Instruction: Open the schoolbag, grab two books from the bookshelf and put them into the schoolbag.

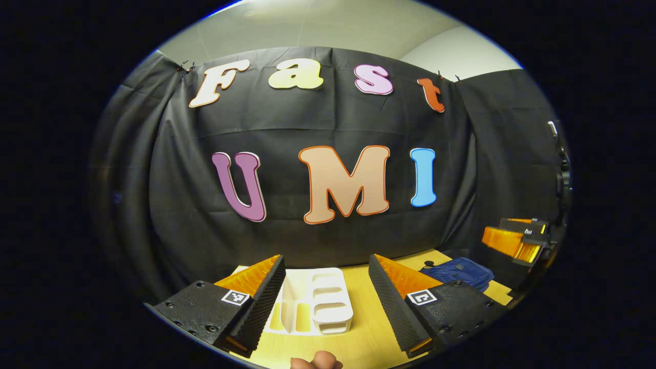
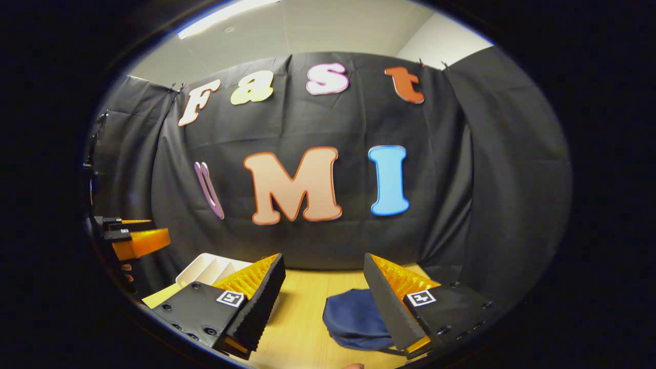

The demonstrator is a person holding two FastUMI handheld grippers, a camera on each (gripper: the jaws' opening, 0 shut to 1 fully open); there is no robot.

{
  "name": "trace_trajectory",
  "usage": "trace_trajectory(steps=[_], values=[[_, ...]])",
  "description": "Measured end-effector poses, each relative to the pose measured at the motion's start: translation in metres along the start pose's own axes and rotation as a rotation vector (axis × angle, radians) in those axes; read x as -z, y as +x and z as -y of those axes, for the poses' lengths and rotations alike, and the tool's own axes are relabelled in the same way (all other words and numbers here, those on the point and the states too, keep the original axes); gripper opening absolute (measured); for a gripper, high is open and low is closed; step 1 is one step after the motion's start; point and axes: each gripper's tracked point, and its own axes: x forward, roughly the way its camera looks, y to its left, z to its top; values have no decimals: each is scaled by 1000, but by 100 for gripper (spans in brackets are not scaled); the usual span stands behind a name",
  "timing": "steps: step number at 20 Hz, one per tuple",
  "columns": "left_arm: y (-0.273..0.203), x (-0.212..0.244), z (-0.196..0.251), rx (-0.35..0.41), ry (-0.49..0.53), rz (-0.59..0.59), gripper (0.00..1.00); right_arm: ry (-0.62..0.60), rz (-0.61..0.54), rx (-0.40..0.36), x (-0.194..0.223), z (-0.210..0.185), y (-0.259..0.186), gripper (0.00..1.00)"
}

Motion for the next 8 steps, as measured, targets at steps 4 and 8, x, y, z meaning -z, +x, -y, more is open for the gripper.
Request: trace_trajectory(steps=[4, 8], values=[[-3, -1, 3, 0, -7, -4, 96, -4, 99, 3, -36, -2, -11, 95], [-9, -2, 0, -12, -2, -11, 96, 2, 87, -29, -35, -14, -14, 95]])
